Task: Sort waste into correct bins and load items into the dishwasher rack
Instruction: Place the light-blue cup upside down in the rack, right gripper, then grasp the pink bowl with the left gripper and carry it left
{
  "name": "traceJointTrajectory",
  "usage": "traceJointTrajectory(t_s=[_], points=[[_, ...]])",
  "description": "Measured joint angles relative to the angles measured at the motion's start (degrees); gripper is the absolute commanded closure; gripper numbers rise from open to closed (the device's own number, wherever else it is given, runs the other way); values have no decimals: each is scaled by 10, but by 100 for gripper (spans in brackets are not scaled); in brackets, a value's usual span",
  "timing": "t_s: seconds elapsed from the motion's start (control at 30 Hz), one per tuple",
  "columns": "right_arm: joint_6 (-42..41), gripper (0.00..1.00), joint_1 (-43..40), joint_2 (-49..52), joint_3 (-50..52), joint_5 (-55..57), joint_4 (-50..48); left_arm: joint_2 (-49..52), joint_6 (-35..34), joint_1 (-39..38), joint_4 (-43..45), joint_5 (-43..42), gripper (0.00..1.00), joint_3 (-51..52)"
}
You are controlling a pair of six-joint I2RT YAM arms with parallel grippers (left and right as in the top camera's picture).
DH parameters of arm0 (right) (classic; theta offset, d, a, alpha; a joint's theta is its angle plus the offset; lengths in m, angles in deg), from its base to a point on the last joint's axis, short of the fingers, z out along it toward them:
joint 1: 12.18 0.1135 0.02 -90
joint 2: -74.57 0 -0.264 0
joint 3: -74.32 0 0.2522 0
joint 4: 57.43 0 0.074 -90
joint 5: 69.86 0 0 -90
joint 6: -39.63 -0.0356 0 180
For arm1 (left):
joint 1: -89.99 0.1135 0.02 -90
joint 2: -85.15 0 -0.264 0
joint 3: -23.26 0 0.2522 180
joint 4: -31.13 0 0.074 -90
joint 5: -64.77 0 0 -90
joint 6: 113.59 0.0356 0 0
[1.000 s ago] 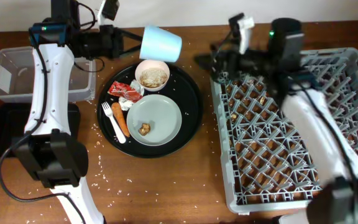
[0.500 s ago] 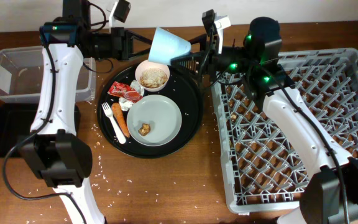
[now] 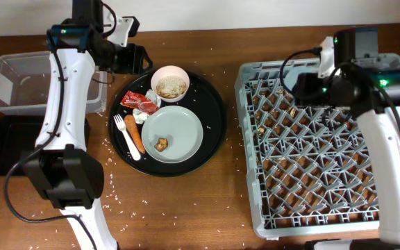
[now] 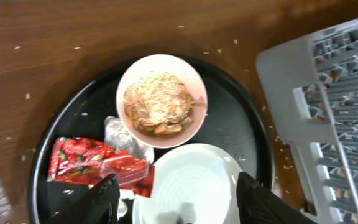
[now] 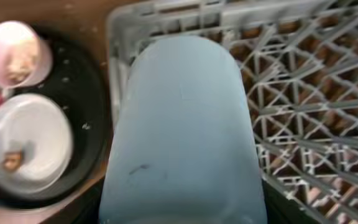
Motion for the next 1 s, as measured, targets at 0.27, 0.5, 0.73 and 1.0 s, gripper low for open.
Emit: traceJointTrajectory(t_s=[0.27,0.5,0.73,1.0], points=[[-14,43,60,198,1,68,34,0,0,0,-8,51,40,0],[-15,1,39,257,-18,54,17,0,0,0,-12,51,40,0],[9,8,89,245,-273,-37,35,17,0,-7,-14,60,40,0],[-29,13,178,284,-272,-44,-13,82,-1,-33,53,77,49,2]])
